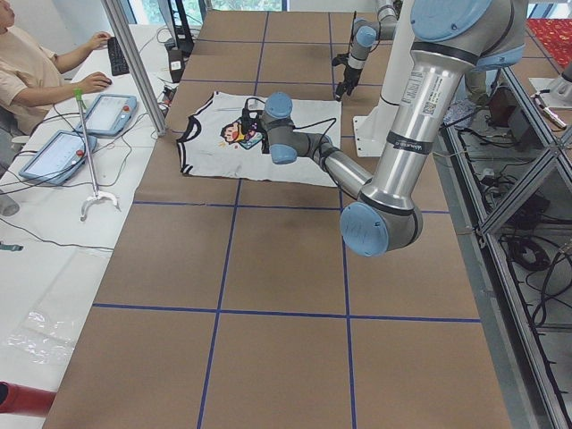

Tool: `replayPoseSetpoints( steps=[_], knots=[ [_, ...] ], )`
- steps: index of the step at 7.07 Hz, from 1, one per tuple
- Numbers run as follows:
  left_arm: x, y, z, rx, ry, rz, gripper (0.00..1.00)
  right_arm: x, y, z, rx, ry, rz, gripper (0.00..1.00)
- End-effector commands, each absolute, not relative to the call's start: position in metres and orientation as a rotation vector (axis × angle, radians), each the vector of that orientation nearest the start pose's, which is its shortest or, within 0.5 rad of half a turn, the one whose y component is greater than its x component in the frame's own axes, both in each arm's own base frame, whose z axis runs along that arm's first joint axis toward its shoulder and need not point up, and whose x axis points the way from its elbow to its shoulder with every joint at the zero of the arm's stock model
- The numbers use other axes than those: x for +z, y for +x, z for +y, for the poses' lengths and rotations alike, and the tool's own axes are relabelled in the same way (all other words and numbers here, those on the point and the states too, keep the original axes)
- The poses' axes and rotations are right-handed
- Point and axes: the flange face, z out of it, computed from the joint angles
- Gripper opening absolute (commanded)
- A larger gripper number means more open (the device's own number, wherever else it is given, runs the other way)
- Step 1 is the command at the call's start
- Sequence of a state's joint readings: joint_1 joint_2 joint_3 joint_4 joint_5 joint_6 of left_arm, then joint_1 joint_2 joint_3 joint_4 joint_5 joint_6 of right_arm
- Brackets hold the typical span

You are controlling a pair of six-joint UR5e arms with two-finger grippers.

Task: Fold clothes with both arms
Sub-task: 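Move the left gripper toward the hem while right gripper reaches hem corner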

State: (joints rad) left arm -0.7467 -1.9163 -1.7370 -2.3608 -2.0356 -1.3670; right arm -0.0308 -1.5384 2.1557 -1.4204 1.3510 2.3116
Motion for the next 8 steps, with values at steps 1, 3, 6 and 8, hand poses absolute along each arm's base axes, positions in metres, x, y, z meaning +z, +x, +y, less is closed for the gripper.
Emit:
replayPoseSetpoints(
  steps=[1, 3, 6, 8],
  knots=[
    [0.298, 0.379, -0.471, -0.158, 0.229, 1.313, 0.95, 0.360, -0.480, -0.148, 0.770, -0.088, -0.812, 0.92],
    [0.298, 0.379, -0.471, -0.158, 0.229, 1.313, 0.95, 0.359, -0.489, -0.149, 0.773, -0.087, -0.812, 0.92],
    [0.305, 0.374, -0.466, -0.160, 0.225, 1.306, 0.95, 0.356, -0.497, -0.155, 0.786, -0.084, -0.815, 0.64],
    [0.307, 0.372, -0.464, -0.160, 0.225, 1.304, 0.95, 0.364, -0.491, -0.167, 0.809, -0.067, -0.801, 0.26]
  ],
)
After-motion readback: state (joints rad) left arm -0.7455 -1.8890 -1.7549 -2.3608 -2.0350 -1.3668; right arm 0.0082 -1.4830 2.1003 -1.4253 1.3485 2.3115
